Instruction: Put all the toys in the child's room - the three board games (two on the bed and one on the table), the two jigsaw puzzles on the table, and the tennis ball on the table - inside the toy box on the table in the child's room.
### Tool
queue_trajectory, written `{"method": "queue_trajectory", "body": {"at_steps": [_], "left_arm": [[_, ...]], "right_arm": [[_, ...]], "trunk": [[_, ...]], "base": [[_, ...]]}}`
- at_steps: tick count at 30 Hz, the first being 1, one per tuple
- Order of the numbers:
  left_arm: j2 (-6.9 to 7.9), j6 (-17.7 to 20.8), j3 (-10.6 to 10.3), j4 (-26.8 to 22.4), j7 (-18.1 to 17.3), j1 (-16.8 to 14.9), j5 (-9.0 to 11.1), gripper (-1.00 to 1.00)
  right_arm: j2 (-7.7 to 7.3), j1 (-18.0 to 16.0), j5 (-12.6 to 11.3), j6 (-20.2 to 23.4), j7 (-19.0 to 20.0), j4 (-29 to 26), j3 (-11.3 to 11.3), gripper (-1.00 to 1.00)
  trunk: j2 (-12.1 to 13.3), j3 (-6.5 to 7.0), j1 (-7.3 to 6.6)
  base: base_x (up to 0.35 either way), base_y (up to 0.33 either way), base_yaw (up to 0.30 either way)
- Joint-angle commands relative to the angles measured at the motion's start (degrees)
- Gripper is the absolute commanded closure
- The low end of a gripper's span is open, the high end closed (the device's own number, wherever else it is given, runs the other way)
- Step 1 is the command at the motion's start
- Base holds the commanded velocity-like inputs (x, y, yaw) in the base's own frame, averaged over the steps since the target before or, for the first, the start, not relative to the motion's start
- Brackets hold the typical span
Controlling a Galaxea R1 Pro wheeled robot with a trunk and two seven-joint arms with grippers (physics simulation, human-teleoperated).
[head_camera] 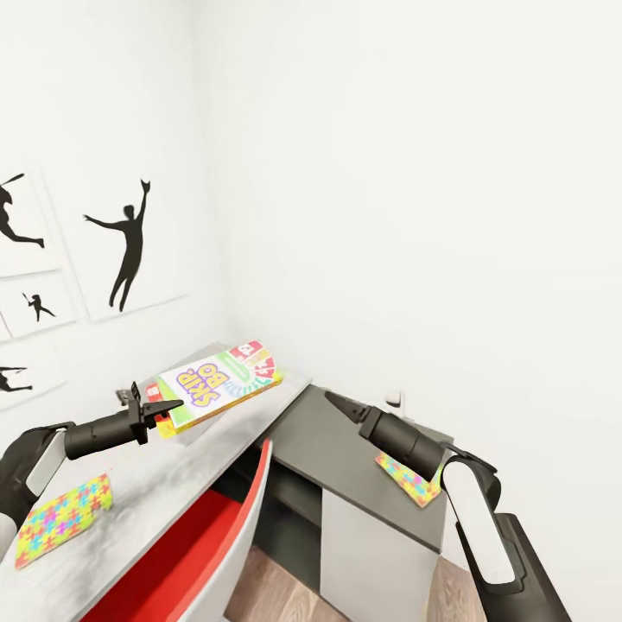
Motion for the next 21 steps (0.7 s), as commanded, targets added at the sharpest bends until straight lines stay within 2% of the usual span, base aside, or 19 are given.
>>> {"method": "queue_trajectory", "body": {"at_steps": [1,7,21], "left_arm": [[0.01,0.6,0.0,0.0,-0.1,0.0,0.4,1.00],[0.01,0.6,0.1,0.0,-0.1,0.0,0.4,1.00],[0.01,0.6,0.1,0.0,-0.2,0.0,0.4,1.00]], "right_arm": [[0.03,0.0,-0.2,0.3,0.0,0.0,-0.1,-1.00],[0.03,0.0,-0.2,0.3,0.0,0.0,0.0,-1.00],[0.03,0.0,-0.2,0.3,-1.0,0.0,0.0,-1.00]], "trunk": [[0.0,-0.02,0.05],[0.0,-0.02,0.05],[0.0,-0.02,0.05]], "base": [[0.300,-0.105,0.001],[0.300,-0.038,0.091],[0.273,-0.002,0.268]]}}
